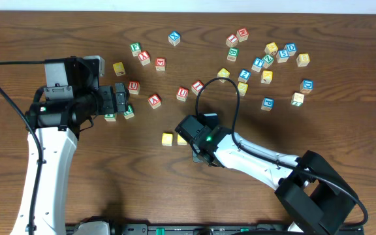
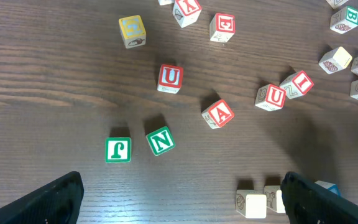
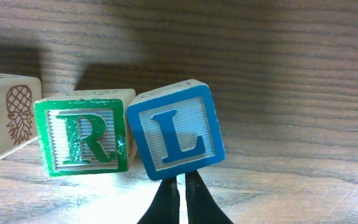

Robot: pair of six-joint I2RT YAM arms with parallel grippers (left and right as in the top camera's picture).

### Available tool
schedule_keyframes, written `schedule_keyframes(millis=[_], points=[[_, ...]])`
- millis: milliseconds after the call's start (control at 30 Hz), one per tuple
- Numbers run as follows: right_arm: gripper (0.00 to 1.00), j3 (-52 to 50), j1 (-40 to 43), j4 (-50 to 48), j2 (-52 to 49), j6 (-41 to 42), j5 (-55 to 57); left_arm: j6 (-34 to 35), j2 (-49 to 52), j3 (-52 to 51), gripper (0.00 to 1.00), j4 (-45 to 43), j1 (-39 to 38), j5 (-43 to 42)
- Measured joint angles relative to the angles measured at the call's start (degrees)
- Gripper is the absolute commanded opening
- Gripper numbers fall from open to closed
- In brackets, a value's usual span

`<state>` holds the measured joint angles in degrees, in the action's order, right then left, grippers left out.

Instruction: Spell out CORL

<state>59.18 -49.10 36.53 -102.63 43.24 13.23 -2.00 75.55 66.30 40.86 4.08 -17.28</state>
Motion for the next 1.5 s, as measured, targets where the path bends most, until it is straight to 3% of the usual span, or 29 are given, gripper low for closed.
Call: schedule_keyframes(millis=[1500], points=[[0.01, 0.0, -1.0, -4.0, 0.0, -2.3, -4.0, 0.0, 0.0, 0.0, 1.00, 0.0, 0.0, 0.0]])
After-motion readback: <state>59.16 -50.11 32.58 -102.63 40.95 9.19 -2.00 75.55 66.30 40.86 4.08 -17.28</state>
